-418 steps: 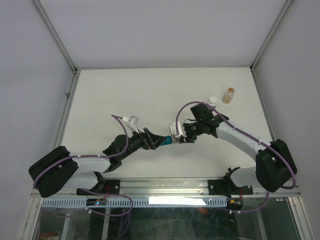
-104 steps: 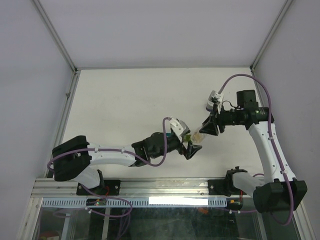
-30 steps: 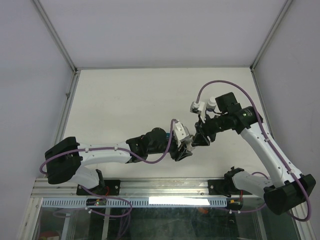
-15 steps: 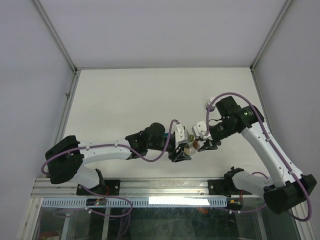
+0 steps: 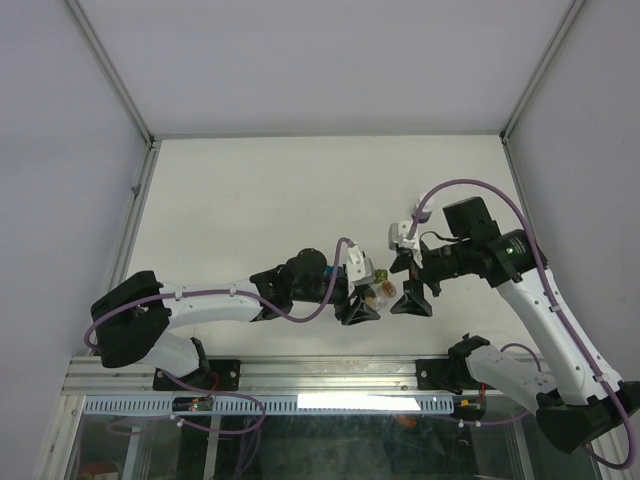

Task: Sort the pills into containers

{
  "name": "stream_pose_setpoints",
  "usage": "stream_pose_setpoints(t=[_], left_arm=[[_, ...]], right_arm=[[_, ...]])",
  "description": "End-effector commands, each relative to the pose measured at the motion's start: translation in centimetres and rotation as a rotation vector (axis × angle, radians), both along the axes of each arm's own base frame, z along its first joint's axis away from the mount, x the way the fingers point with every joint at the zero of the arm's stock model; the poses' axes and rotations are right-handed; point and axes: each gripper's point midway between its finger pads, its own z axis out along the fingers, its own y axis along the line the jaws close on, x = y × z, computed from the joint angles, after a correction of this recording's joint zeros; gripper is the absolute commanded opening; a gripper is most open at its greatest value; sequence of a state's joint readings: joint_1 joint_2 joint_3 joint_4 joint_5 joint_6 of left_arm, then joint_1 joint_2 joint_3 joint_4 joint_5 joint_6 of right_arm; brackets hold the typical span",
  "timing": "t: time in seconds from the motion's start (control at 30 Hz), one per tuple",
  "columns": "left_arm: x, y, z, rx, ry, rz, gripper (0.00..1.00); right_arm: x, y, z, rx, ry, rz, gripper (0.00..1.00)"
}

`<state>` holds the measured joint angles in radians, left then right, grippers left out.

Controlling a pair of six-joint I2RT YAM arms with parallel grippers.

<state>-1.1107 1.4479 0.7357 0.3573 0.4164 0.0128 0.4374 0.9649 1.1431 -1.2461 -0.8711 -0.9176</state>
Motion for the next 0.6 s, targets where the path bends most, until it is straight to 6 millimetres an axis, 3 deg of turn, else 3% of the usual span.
stream_pose_setpoints(t=[0.0,0.2,0.3,0.57], left_arm=[[1.3,-0.3,4.4,-0.141,-0.018,0.072,0.00],[1.8,-0.4,4.5,-0.140,0.002,0.108,0.00],[1.8,-0.5,4.4,-0.131,0.008,0.109,0.00],[1.8,-0.7,4.7,-0.130,0.016,0.109,0.00]], right_arm=[[1.1,0.3,0.0,0.004,0.155,-0.243,0.95],[2.7,0.3,-1.0,-0.043,0.224,-0.360,0.90],[2.9,1.0,-0.6,-0.022,0.262,-0.352,0.86],[3.1,1.7,-0.1,-0.004,0.297,-0.348,0.60]])
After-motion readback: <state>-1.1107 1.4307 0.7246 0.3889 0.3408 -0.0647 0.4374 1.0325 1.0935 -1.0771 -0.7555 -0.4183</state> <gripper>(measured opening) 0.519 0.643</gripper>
